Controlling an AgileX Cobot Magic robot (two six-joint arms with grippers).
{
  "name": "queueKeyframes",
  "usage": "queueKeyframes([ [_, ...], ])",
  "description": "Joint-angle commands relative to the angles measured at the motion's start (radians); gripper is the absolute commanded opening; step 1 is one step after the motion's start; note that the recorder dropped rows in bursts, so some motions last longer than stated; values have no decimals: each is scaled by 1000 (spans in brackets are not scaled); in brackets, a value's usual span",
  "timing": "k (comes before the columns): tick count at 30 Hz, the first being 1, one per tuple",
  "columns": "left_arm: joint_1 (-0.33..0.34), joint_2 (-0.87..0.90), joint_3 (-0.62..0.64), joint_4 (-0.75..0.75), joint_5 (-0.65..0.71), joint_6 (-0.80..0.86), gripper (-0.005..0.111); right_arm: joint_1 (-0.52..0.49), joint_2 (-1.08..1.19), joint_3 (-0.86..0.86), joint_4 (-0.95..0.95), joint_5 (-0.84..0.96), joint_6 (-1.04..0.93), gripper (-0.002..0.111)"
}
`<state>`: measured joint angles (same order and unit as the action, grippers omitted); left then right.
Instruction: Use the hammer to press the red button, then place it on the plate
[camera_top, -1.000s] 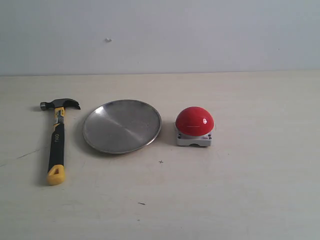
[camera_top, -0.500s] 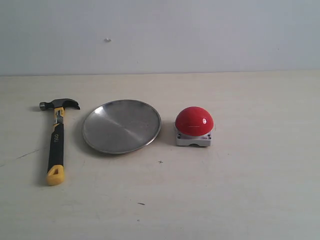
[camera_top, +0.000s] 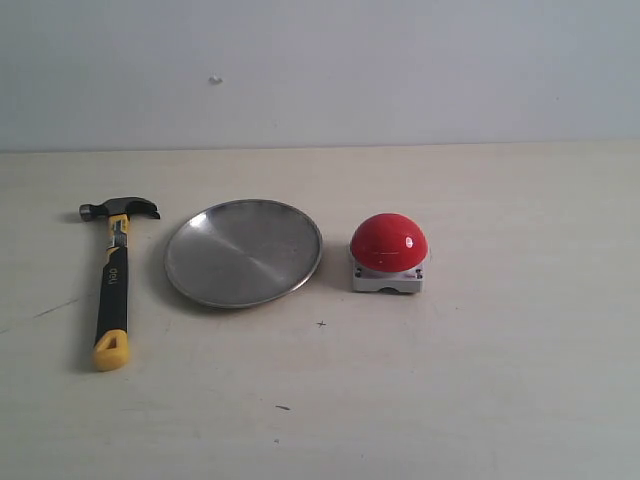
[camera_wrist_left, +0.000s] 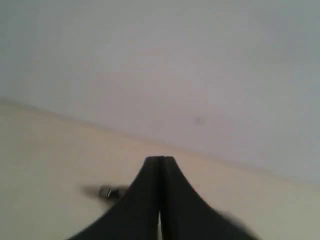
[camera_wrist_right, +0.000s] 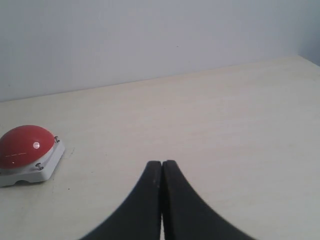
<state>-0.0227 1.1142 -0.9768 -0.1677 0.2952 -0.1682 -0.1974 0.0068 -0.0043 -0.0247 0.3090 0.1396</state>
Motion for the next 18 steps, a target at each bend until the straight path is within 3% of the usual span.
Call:
queueKeyframes([
  [1, 2, 379, -288, 26, 505, 158, 0, -7, -7, 4, 1, -4, -8, 0],
  [3, 2, 541, -402, 33, 652, 158, 0, -7, -7, 4, 1, -4, -8, 0],
  [5, -1, 659, -483, 33, 699, 138, 0, -7, -7, 4, 1, -4, -8, 0],
  [13, -38, 932, -652, 31, 665, 33, 0, -7, -7, 4, 1, -4, -8, 0],
  [18, -87, 1046, -787, 83, 717, -14, 0, -7, -7, 4, 1, -4, -8, 0],
])
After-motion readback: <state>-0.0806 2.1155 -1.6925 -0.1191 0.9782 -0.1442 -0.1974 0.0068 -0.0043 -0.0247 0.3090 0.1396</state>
